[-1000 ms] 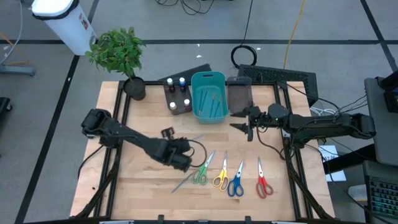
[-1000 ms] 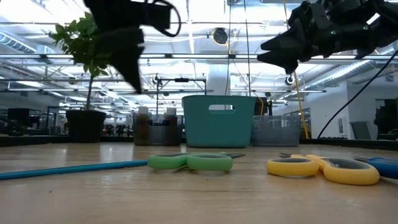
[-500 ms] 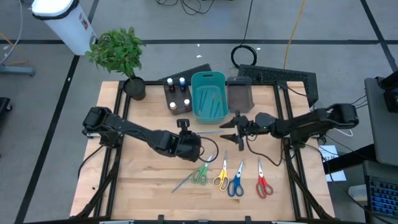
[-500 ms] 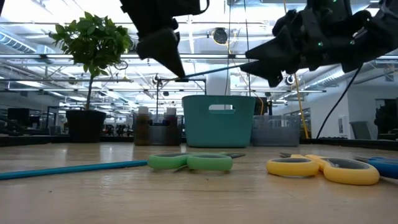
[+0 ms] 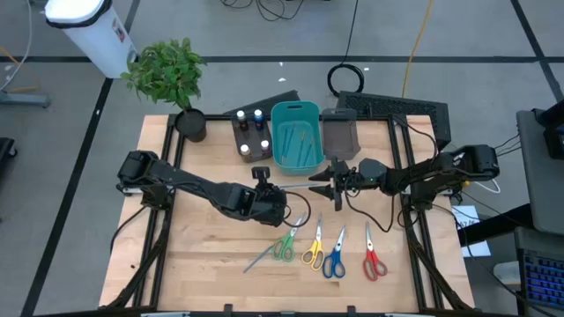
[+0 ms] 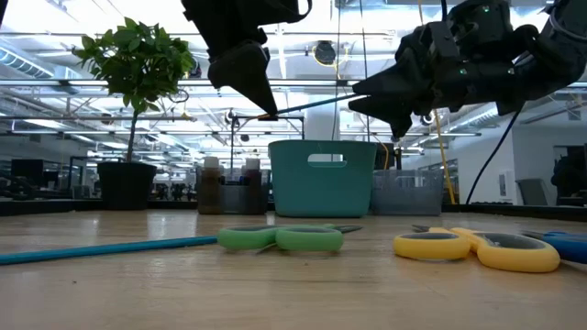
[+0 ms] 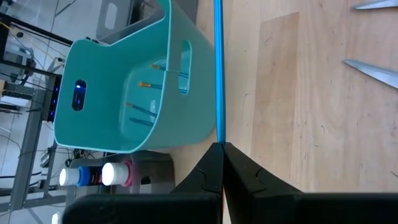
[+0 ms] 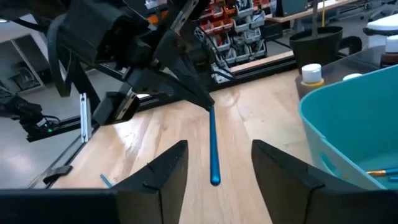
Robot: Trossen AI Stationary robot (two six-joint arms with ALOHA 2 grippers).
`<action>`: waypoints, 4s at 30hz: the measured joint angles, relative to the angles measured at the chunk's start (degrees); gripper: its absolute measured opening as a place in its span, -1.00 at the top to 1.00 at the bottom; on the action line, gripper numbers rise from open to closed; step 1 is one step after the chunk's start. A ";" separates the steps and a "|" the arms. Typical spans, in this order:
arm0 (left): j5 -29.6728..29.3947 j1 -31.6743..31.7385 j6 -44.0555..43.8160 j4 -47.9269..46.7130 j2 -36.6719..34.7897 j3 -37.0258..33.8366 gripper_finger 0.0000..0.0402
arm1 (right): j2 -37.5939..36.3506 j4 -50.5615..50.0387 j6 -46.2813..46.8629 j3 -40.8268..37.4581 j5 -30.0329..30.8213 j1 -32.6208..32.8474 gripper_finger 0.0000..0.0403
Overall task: Pick & Place Paint Supplies
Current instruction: Put the blue paint brush into the blue bin
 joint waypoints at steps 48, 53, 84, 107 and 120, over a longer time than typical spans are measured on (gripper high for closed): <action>0.65 -0.02 -1.02 0.03 -0.11 0.06 1.00 | 0.00 0.72 -3.95 0.00 -0.07 0.01 0.98; -1.04 0.07 -2.87 0.09 -0.11 0.06 0.91 | 0.00 1.07 -4.75 0.00 0.01 0.02 0.99; -13.91 -4.60 -35.52 14.99 -21.59 -23.44 -0.11 | -3.72 -31.11 -12.03 19.70 6.08 -10.41 1.00; -6.80 -0.83 -40.75 22.33 -22.03 -29.14 -0.11 | 5.37 -42.49 -16.57 25.03 28.31 -14.70 0.96; -3.67 -0.02 -38.30 26.74 -21.70 -29.14 -0.11 | 8.46 -32.85 -7.98 25.03 8.46 -17.21 0.33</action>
